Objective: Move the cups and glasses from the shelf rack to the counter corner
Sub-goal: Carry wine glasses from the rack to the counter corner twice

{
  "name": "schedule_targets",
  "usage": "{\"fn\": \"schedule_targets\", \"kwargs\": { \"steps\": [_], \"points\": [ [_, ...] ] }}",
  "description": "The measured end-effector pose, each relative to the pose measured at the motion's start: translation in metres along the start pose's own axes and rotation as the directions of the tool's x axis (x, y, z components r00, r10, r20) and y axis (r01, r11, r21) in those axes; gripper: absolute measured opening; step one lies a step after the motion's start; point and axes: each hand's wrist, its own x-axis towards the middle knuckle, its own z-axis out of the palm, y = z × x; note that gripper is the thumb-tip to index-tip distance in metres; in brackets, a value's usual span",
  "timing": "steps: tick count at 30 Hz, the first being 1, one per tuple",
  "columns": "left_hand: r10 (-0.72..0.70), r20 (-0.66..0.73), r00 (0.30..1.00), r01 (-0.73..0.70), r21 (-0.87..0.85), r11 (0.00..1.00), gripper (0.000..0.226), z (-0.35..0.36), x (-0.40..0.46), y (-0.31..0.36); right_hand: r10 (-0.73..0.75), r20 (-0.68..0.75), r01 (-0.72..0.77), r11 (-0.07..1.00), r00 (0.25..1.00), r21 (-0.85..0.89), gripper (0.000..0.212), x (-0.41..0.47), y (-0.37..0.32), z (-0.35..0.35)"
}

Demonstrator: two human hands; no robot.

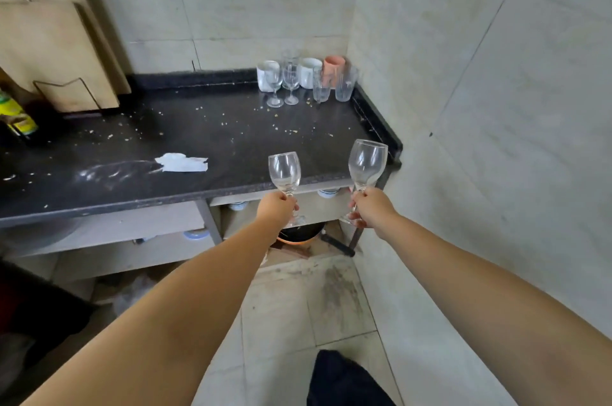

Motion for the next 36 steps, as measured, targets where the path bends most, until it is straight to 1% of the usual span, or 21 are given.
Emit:
{"fn": "schedule_targets", "kwargs": {
  "steps": [3,9,13,16,18,20,23,26,30,33,36],
  "points": [
    [-0.041,-0.020,0.999,0.040,-0.036,0.999,0.035,0.020,0.044,0.028,0.017,0.037,-0.016,1.000,0.999,-0.024,0.017,0.052,-0.027,-0.019],
    [-0.101,-0.009,0.995,0.100,-0.093,0.991,0.034,0.050,0.103,0.055,0.077,0.076,-0.075,0.997,0.994,-0.022,0.013,0.128,-0.050,-0.030],
    [-0.124,-0.006,0.992,0.122,-0.135,0.983,0.022,0.059,0.162,0.074,0.068,0.088,-0.066,0.998,0.994,-0.023,0.013,0.191,-0.077,-0.027],
    [-0.109,0.015,0.994,0.110,-0.148,0.983,0.020,0.059,0.213,0.094,-0.006,0.051,0.008,0.999,0.999,-0.040,0.017,0.241,-0.095,-0.024],
    [-0.106,0.040,0.994,0.112,-0.170,0.979,0.023,0.061,0.253,0.113,-0.048,0.005,0.048,0.998,0.999,-0.046,0.022,0.278,-0.110,-0.022],
    [-0.109,0.072,0.991,0.122,-0.198,0.973,0.022,0.064,0.288,0.131,-0.076,-0.032,0.076,0.997,0.997,-0.021,0.024,0.312,-0.124,-0.020],
    [-0.108,0.076,0.991,0.122,-0.211,0.970,0.020,0.072,0.331,0.149,-0.076,-0.086,0.081,0.995,0.993,0.053,0.025,0.352,-0.137,-0.019],
    [-0.140,0.061,0.988,0.150,-0.205,0.967,0.023,0.083,0.363,0.159,-0.038,-0.126,0.052,0.993,0.991,0.106,0.025,0.388,-0.141,-0.015],
    [-0.173,0.087,0.981,0.189,-0.244,0.951,0.023,0.100,0.398,0.165,-0.029,-0.127,0.048,0.988,0.991,0.147,0.028,0.430,-0.144,-0.011],
    [-0.183,0.100,0.978,0.203,-0.263,0.943,0.018,0.115,0.418,0.169,-0.026,-0.084,0.039,0.986,0.996,0.159,0.031,0.458,-0.146,-0.008],
    [-0.204,0.083,0.976,0.219,-0.271,0.937,0.015,0.128,0.431,0.169,-0.028,-0.053,0.036,0.986,0.998,0.162,0.035,0.475,-0.144,-0.004]
  ]
}}
